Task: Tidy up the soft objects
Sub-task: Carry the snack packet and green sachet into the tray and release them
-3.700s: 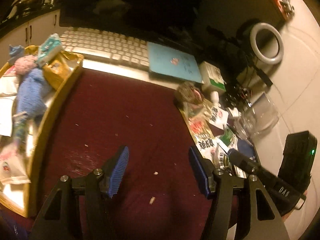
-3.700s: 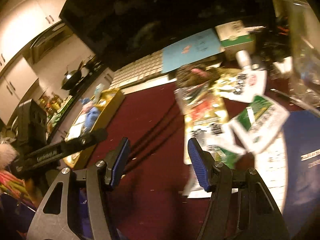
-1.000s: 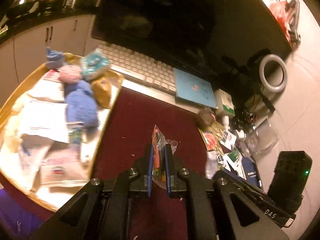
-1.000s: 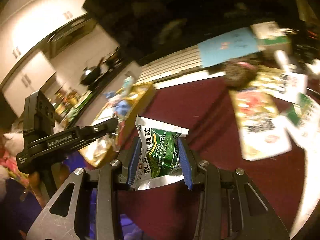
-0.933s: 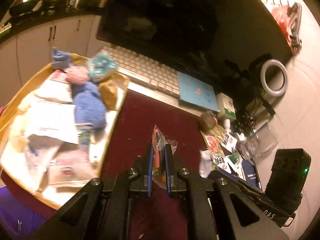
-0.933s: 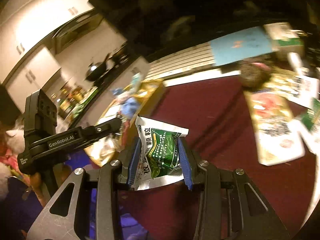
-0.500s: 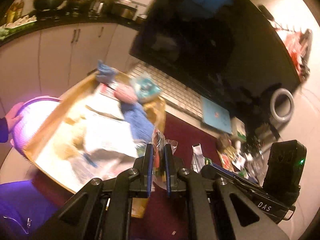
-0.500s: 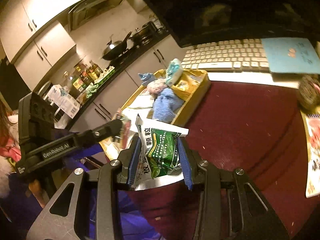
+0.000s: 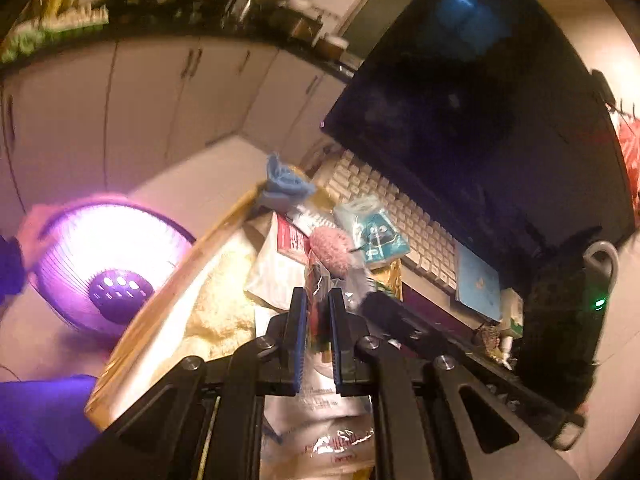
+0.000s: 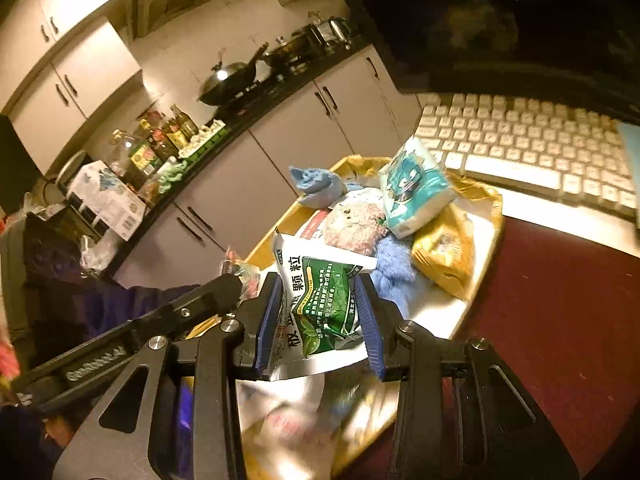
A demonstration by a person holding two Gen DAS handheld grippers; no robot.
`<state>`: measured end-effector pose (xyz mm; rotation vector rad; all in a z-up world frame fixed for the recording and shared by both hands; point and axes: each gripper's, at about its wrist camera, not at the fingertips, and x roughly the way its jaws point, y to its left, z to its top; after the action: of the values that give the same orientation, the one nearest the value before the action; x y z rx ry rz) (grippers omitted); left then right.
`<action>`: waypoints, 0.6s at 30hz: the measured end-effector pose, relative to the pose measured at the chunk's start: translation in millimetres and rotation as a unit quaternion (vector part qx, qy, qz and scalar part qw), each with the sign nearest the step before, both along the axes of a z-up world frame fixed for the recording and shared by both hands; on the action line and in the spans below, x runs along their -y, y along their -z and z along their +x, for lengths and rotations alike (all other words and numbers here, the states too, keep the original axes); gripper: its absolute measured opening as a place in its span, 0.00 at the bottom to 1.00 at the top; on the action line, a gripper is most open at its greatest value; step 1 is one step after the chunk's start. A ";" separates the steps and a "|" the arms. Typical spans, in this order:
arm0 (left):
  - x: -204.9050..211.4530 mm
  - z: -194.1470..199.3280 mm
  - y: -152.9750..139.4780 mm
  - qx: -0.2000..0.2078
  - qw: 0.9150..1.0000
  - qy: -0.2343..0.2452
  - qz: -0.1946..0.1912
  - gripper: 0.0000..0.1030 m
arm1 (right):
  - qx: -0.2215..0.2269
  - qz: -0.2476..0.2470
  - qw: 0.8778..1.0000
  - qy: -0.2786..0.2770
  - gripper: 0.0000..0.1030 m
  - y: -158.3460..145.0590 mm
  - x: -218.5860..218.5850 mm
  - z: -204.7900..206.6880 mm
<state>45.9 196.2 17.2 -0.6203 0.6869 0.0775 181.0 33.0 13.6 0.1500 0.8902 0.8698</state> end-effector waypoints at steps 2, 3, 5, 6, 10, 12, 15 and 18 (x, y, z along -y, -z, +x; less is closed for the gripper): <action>-2.0 2.4 7.5 -0.003 1.000 -0.004 0.001 0.09 | -0.003 0.004 1.000 0.006 0.37 10.1 -0.7 4.7; -1.4 2.0 9.2 -0.002 1.000 -0.004 0.000 0.09 | 0.003 0.009 1.000 0.003 0.38 12.7 -0.9 5.7; -0.5 0.4 12.1 0.000 1.000 0.000 -0.005 0.11 | 0.006 0.011 1.000 0.003 0.39 13.1 0.9 6.2; -0.3 -0.4 12.7 0.001 1.000 -0.001 -0.007 0.13 | 0.006 0.020 1.000 -0.001 0.44 11.7 2.2 4.9; 1.4 -7.7 9.9 0.004 1.000 -0.019 -0.003 0.32 | 0.023 0.035 0.999 -0.004 0.55 6.1 5.2 -0.5; 0.9 -12.1 6.5 0.013 1.000 -0.022 -0.015 0.40 | 0.024 0.037 0.999 -0.007 0.55 3.7 7.2 -2.1; 8.7 -24.6 -3.0 0.033 0.999 -0.031 -0.011 0.50 | 0.017 0.044 0.999 0.001 0.55 -3.5 19.6 -7.8; 25.9 -30.7 -11.1 0.040 0.999 -0.023 0.002 0.54 | 0.020 0.051 0.999 0.005 0.55 -14.6 47.9 -21.2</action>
<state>15.2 170.3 28.3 -0.6319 0.5951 0.0962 159.9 -14.9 28.2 0.2236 0.8082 0.9066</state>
